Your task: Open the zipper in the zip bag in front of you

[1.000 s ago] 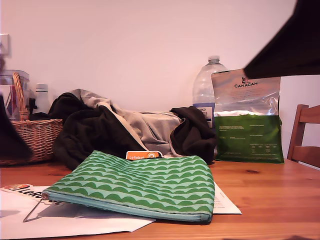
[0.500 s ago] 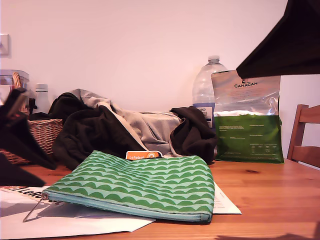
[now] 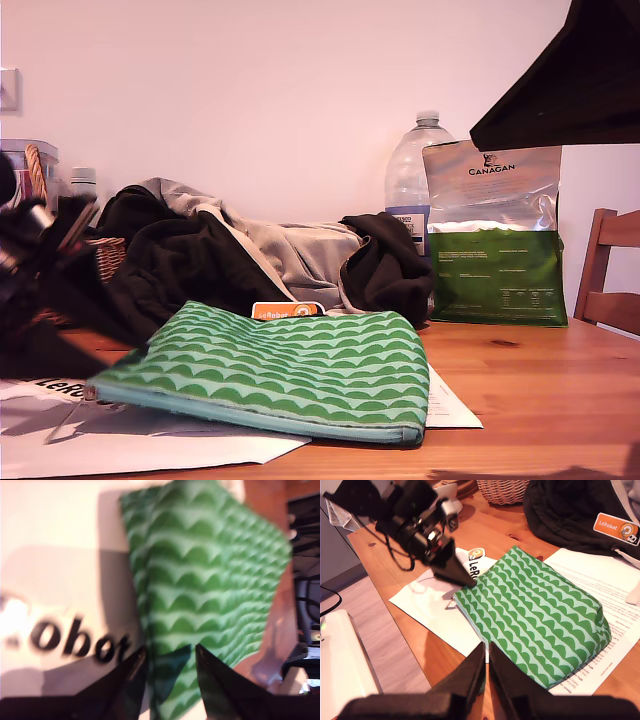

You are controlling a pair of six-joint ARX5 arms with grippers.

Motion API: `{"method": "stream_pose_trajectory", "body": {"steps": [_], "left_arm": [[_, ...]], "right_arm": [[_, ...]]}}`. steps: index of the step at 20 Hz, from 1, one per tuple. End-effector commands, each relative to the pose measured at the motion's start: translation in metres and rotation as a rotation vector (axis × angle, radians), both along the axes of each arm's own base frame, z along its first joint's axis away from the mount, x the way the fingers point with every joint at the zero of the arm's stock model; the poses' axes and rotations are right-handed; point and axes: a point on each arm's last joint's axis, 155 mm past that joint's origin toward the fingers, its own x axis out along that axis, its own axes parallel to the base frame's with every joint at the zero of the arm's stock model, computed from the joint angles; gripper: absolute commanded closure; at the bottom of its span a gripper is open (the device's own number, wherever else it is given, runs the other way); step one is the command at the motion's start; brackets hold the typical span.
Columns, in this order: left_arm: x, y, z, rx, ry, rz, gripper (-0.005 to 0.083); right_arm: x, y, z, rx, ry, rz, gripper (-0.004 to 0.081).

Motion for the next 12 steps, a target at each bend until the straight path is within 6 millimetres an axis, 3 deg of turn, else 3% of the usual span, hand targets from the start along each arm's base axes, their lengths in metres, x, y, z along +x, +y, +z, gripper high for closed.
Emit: {"method": "stream_pose_trajectory", "body": {"steps": [1,6,12], "left_arm": [[-0.006,-0.007,0.002,-0.021,0.010,-0.026,0.0556],[-0.015,-0.013,0.000,-0.019,0.027,-0.057,0.0577],[-0.018,-0.006,-0.011,0.046,0.020,-0.066,0.0575]], "right_arm": [[0.000,0.000,-0.006,-0.007,0.002,0.000,0.0783],[0.000,0.000,-0.006,-0.008,0.003,0.000,0.0783],[0.000,0.000,-0.006,-0.008,0.004,0.000,0.0783]]}}
